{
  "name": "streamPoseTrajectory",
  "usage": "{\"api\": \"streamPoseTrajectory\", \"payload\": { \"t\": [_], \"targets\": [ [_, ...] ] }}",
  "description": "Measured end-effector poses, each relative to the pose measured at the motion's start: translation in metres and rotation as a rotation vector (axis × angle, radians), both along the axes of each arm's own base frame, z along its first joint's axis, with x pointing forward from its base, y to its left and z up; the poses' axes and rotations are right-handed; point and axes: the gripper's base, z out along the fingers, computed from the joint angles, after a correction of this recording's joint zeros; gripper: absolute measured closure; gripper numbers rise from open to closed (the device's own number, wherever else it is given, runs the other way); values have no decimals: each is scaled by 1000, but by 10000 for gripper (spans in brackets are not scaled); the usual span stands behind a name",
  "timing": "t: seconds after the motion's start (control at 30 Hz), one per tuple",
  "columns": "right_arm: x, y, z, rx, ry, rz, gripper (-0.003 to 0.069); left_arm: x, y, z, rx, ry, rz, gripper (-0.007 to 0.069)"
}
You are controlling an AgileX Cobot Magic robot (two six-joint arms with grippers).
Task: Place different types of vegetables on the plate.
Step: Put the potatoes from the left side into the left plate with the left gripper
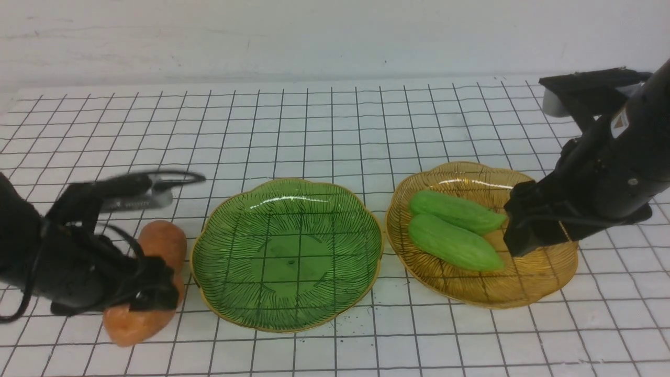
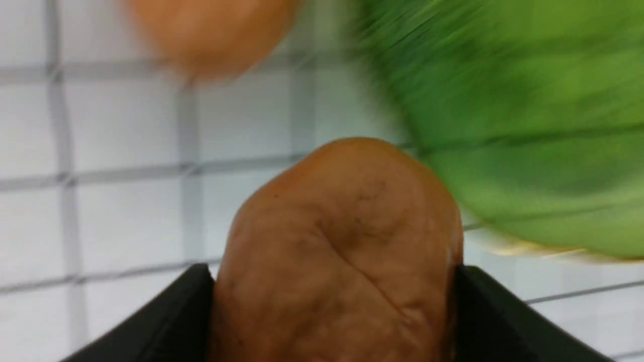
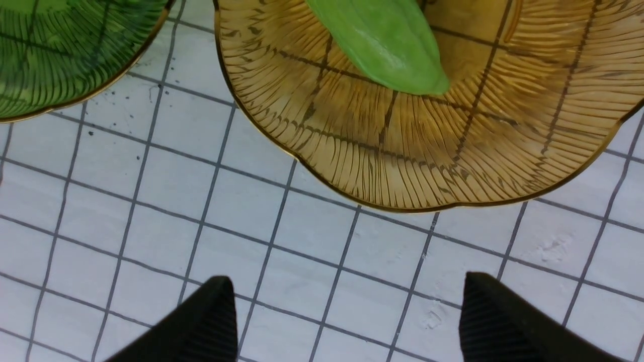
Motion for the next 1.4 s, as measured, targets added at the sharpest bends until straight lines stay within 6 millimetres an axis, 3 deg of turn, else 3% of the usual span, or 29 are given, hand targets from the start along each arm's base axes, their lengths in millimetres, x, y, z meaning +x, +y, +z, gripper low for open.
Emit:
{"api": "streamPoseTrajectory", "payload": {
  "t": [0.1, 0.2, 0.33, 0.5, 0.7, 0.83, 0.97, 1.3, 1.4],
  "targets": [
    [0, 0, 0, 1, 0, 0, 123, 13, -16, 23, -76, -62, -15, 97],
    [0, 1, 0, 14, 5, -1, 123, 25, -33, 29, -104, -104, -47, 97],
    [-1, 1, 0, 15, 6, 1, 123, 45, -47, 16, -105, -115, -54, 97],
    [-1, 1, 0, 12, 4, 12, 123, 59, -48, -2, -92, -99, -36, 97],
    [-1, 1, 0, 9, 1, 24, 123, 64, -48, -7, -82, -120, -24, -21],
    [-1, 1, 0, 7, 0, 33, 123, 65, -44, -7, -81, -123, -11, -55],
    [-1, 1, 0, 5, -2, 39, 123, 68, -34, -7, -80, -126, 22, -57],
    [-1, 1, 0, 5, -2, 39, 123, 82, 50, -5, -105, -168, 359, -19],
    [-1, 1, 0, 5, -2, 39, 123, 86, 54, -12, -147, -152, 413, 11]
  ]
}}
